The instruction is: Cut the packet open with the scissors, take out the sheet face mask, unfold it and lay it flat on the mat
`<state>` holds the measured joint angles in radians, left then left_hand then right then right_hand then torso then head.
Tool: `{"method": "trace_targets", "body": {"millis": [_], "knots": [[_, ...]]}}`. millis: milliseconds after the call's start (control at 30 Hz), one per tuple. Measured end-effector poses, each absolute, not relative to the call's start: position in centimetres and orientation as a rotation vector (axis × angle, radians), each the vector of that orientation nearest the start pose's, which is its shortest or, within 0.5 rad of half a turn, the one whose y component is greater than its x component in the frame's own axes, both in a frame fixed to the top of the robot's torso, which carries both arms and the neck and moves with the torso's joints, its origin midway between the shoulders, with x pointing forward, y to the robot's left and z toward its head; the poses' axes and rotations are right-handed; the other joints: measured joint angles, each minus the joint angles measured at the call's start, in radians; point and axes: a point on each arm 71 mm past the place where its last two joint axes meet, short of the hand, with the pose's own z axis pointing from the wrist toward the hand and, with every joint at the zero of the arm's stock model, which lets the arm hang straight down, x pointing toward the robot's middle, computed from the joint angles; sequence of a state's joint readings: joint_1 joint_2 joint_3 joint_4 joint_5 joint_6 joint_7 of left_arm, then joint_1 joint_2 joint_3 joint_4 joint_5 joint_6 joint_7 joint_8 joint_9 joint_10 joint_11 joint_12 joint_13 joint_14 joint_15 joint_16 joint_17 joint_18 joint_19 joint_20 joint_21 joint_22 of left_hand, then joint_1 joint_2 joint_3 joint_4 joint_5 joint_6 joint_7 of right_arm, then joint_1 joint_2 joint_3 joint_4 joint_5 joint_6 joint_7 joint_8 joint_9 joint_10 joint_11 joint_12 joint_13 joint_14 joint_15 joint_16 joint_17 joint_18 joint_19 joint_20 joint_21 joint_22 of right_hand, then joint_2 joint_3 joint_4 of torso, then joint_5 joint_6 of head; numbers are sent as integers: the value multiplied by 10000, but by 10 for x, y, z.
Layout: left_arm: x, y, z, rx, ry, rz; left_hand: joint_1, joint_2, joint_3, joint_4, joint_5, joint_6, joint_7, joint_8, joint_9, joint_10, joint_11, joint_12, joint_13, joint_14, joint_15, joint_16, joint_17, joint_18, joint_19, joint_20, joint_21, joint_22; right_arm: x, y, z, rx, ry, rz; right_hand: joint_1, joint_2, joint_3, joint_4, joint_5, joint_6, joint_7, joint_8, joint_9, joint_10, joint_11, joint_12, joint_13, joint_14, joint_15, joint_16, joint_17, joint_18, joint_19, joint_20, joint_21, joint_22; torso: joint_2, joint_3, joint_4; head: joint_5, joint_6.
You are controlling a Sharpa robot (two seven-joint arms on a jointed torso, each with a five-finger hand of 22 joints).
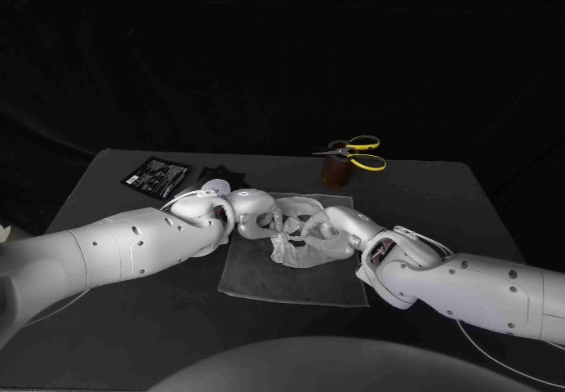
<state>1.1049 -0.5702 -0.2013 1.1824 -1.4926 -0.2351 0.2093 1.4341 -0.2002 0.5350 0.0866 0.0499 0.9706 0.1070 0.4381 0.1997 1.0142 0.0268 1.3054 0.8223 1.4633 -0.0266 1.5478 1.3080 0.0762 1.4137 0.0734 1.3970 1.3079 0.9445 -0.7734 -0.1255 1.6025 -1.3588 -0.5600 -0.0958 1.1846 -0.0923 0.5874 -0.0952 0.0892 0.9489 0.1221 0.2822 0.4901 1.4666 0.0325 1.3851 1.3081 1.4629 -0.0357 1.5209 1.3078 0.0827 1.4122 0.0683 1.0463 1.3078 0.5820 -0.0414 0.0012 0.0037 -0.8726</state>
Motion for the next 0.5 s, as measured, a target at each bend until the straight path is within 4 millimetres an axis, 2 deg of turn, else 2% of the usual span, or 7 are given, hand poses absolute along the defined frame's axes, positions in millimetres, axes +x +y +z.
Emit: {"method": "trace_targets", "body": {"millis": [100,500], "knots": [[478,141,-304,4897,18596,-8182,27,108,62,1,0,132,-23,62,38,82,-12,54,84,0,0,0,0,-1,45,-3,40,1,393,-148,-302,546,17811,8642,0,0,0,0,0,0,0,0,-1,0,-1,0,0,0,0,0,4,0,0,0,0,-3,-1,0,-1,-8,0],[478,141,-304,4860,18600,-8134,19,255,117,3,-2,358,-71,237,73,302,-87,101,302,0,0,41,0,0,104,-35,111,3,393,-148,-302,547,17821,8635,0,0,0,0,0,12,-12,0,-7,-2,-2,0,-8,0,0,-3,4,0,0,0,0,-4,-2,0,0,-23,0]]}}
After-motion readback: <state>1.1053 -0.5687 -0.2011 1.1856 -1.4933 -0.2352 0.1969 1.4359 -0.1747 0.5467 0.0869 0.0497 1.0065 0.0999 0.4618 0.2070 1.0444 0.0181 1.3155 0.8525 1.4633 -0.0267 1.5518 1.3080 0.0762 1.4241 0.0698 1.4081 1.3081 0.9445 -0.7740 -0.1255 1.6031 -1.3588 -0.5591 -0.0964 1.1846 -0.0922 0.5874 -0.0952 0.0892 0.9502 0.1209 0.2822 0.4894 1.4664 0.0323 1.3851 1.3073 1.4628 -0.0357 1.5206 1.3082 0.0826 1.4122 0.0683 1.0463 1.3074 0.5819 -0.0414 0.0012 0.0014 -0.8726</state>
